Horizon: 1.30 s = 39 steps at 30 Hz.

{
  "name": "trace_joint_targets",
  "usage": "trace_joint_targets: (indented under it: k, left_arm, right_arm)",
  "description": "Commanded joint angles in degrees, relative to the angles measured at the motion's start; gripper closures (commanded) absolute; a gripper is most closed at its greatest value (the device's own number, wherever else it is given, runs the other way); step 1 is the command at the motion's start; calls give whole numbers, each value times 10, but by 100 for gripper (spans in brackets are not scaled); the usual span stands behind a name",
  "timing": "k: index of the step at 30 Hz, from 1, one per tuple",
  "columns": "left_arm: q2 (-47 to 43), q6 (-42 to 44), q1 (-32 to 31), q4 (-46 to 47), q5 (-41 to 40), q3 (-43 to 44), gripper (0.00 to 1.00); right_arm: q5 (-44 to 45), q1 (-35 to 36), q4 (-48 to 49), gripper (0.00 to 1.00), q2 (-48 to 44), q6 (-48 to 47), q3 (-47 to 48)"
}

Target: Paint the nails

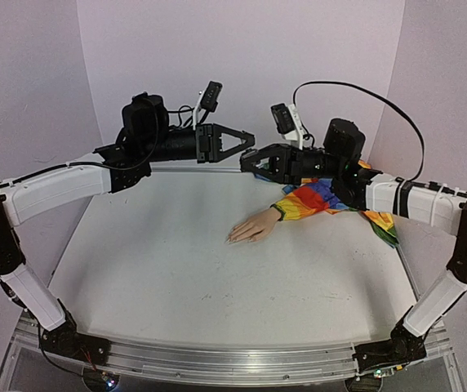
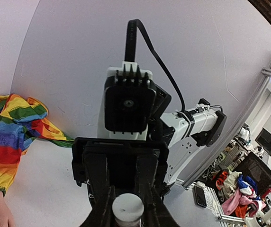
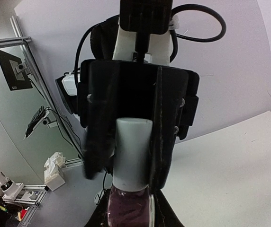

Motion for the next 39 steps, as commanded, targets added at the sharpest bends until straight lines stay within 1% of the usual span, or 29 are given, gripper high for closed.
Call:
trace_joint_targets:
  k: [1,3,5,7,9,11,13,14,16,17,19,20,22,25,27,29,33,35,36,39]
  left_arm:
    - [5,32,-4,21,-15,27,83]
    - [5,49,-4,8,-59,22,88]
    - [5,64,-4,-10,-120,18,93]
    - [11,79,-7,-38,-198,27,98]
    - [25,81,-11,-69,-265,45,99]
    - [45,72,-14,-88,-315,66,99]
    - [74,56,-17,-111,-361,98,100]
    - [97,48,-18,-132,-384,119,100]
    - [132,32,-19,-185,-425,169,100]
    - [148,28,-19,-204,-444,200,100]
    - [171,25,-19,-227,-460,232,100]
    - [179,23,-19,-231,-461,242,100]
    - [186,19,-19,-233,-454,251,100]
    - [186,13,-18,-232,-427,253,100]
    - [181,13,-19,-232,-394,250,100]
    - [170,15,-19,-232,-378,238,100]
    - [124,13,-19,-231,-387,193,99]
    - [114,18,-19,-232,-375,185,98]
    - [111,18,-19,-232,-366,182,96]
    - [109,18,-19,-231,-337,183,95]
  right_arm:
    - [17,-18,62,100,5,9,27]
    - [39,-28,61,100,5,-1,22]
    - [86,-36,54,100,2,-19,14]
    - [180,-38,4,100,-8,-72,9]
    - [291,-37,-40,100,-12,-127,8]
    - [414,-31,-50,100,-11,-185,1]
    - [550,-11,-46,100,3,-245,2]
    - [604,-1,-43,100,15,-272,10]
    - [738,20,-37,100,48,-325,34]
    - [778,26,-30,100,70,-341,48]
    - [823,30,-9,100,92,-353,58]
    - [833,30,7,100,99,-353,60]
    - [821,30,12,100,107,-348,68]
    - [747,30,27,100,99,-328,60]
    - [706,30,46,100,87,-317,42]
    - [677,30,57,100,74,-308,26]
    - [636,30,61,100,44,-291,-6]
    - [610,30,70,100,31,-288,-21]
    - [602,30,72,100,27,-288,-24]
    - [574,30,68,100,25,-288,-20]
